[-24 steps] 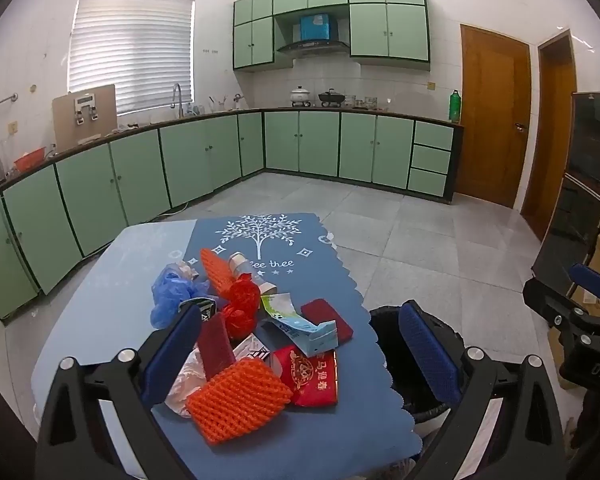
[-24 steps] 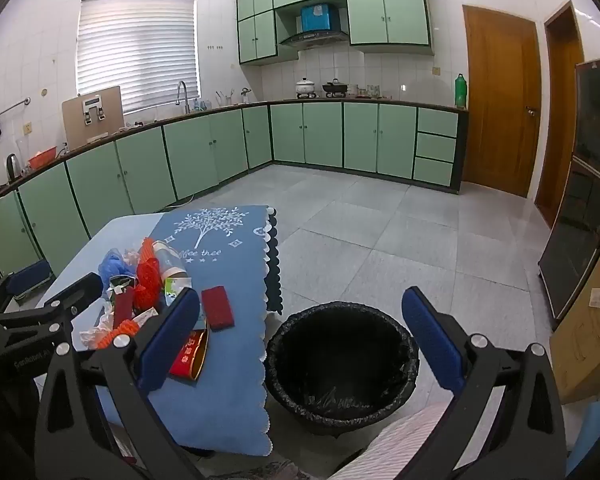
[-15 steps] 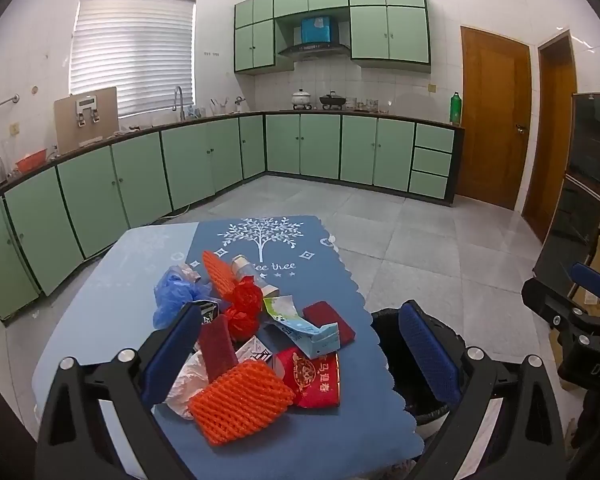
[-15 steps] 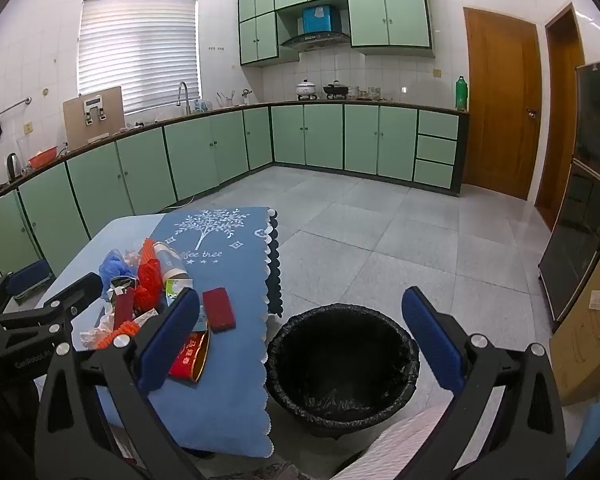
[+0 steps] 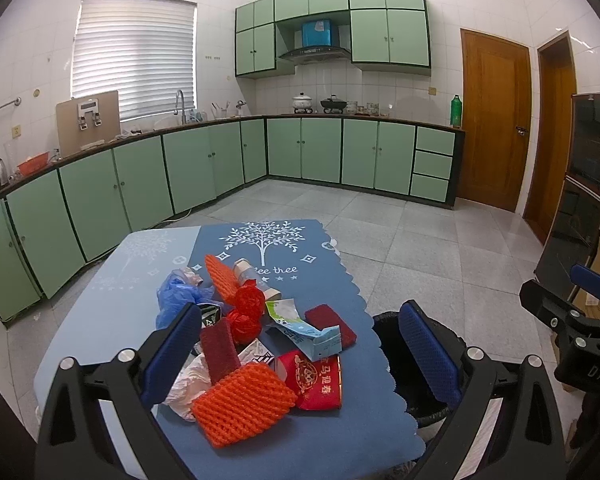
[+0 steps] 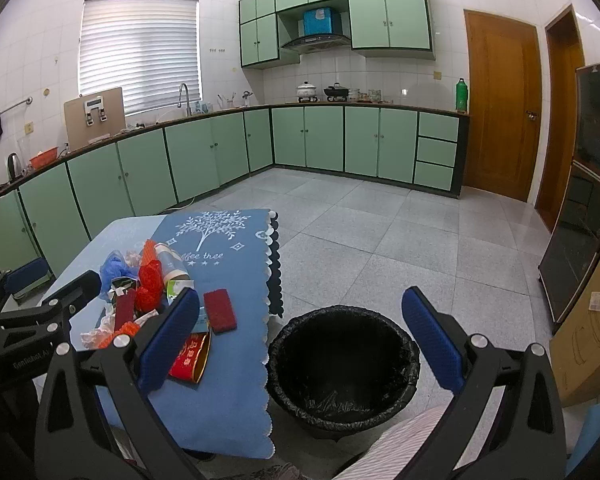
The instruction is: Collect trash
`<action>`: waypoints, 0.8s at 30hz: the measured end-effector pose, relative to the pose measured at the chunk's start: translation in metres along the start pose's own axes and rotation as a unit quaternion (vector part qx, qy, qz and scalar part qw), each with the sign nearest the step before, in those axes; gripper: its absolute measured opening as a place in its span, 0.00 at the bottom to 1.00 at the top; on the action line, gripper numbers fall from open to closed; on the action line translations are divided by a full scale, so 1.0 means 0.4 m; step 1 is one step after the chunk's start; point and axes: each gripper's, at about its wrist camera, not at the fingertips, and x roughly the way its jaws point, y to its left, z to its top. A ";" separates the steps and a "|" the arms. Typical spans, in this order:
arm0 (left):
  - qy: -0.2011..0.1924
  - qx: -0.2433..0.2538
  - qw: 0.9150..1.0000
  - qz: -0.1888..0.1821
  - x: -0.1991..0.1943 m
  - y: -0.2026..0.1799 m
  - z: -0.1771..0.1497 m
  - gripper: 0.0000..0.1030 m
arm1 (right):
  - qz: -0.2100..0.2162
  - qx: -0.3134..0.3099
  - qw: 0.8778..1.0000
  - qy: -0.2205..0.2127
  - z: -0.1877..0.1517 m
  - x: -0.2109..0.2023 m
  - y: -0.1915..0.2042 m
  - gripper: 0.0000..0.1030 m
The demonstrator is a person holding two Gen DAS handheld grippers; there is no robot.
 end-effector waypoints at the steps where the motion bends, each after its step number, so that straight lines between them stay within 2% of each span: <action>1: 0.000 -0.001 1.000 0.000 -0.001 0.001 0.000 0.94 | 0.000 0.000 1.000 0.001 0.001 -0.001 0.001 0.95; 24: 0.000 -0.001 1.000 -0.001 0.000 0.004 0.000 0.94 | 0.001 0.000 1.000 0.000 -0.003 0.005 -0.001 0.95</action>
